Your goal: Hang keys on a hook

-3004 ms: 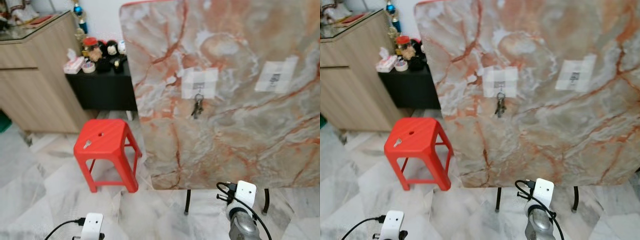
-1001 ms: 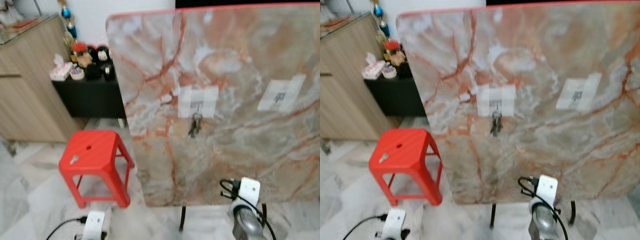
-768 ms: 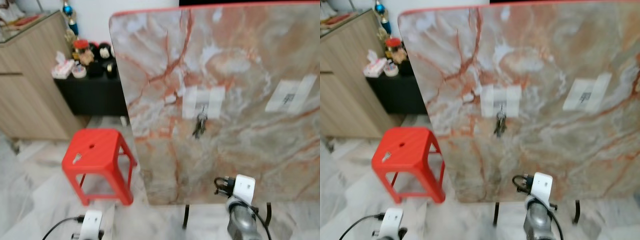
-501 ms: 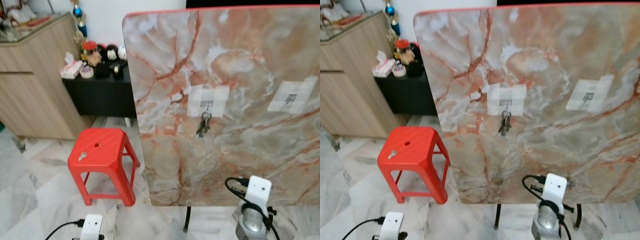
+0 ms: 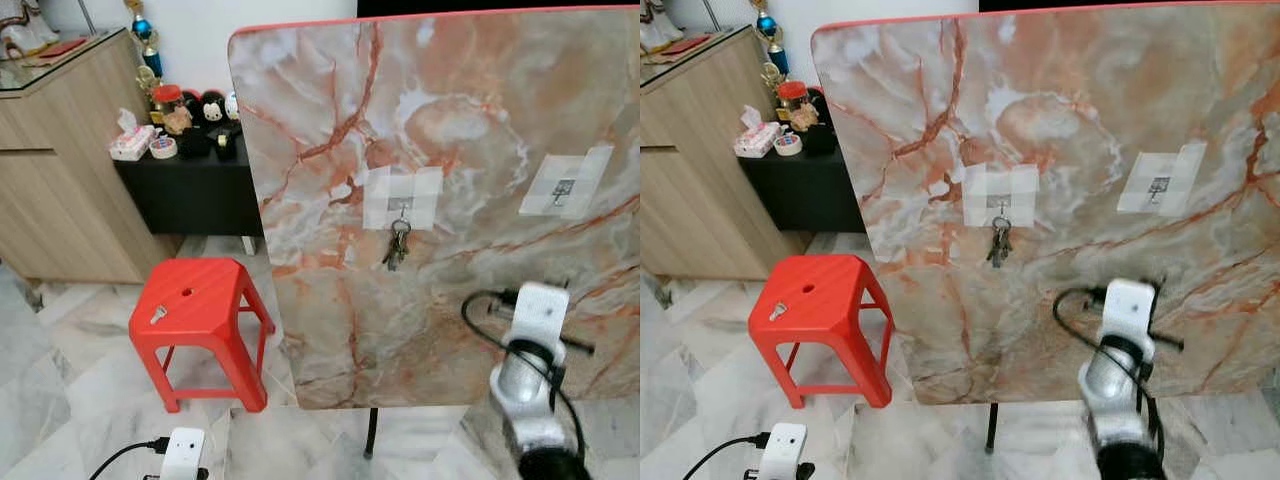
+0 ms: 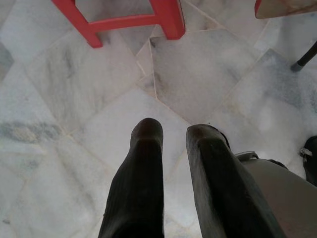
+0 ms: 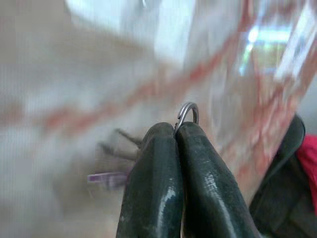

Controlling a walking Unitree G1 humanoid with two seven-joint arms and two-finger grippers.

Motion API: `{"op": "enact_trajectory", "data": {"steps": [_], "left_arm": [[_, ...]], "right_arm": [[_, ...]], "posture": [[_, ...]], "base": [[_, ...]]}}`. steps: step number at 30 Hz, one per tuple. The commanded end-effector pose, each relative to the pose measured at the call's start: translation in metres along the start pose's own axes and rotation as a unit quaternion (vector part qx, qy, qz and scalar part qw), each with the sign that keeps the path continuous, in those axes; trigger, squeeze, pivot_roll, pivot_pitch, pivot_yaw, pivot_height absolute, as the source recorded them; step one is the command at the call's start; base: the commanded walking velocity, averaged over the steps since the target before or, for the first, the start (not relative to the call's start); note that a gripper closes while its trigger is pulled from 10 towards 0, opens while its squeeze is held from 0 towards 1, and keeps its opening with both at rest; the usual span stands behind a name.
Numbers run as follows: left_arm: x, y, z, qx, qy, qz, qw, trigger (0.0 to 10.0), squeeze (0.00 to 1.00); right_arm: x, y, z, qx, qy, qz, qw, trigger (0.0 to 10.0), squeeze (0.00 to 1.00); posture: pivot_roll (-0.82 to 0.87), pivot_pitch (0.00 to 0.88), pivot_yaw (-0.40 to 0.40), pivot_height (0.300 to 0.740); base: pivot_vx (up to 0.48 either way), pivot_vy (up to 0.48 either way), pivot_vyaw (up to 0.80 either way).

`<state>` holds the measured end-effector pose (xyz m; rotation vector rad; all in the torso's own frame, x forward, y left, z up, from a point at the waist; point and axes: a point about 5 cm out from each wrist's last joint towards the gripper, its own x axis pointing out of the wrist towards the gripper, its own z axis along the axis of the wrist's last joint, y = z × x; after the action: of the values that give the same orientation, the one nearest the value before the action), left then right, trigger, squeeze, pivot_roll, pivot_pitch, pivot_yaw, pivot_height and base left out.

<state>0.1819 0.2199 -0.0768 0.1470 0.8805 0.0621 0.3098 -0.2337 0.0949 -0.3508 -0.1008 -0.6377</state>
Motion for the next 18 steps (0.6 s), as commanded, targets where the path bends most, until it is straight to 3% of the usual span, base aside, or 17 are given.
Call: {"op": "enact_trajectory", "data": {"steps": [1, 4, 18], "left_arm": [[-0.001, 0.003, -0.004, 0.006, 0.009, 0.003, 1.0, 10.0, 0.0], [-0.001, 0.002, -0.004, 0.006, 0.009, 0.002, 1.0, 10.0, 0.0], [-0.001, 0.003, -0.003, 0.005, 0.009, 0.002, 1.0, 10.0, 0.0]], "right_arm": [[0.001, 0.002, 0.003, -0.011, -0.007, 0.004, 1.0, 10.0, 0.0], [0.018, -0.005, 0.023, -0.057, -0.047, -0.031, 0.997, 10.0, 0.0], [0.033, -0.009, 0.057, -0.104, -0.114, -0.064, 0.986, 10.0, 0.0]], "posture": [[-0.06, 0.0, 0.044, 0.74], [-0.06, 0.0, 0.044, 0.74], [-0.06, 0.0, 0.046, 0.74]], "base": [[0.0, 0.0, 0.0], [0.0, 0.0, 0.0], [0.0, 0.0, 0.0]]}}
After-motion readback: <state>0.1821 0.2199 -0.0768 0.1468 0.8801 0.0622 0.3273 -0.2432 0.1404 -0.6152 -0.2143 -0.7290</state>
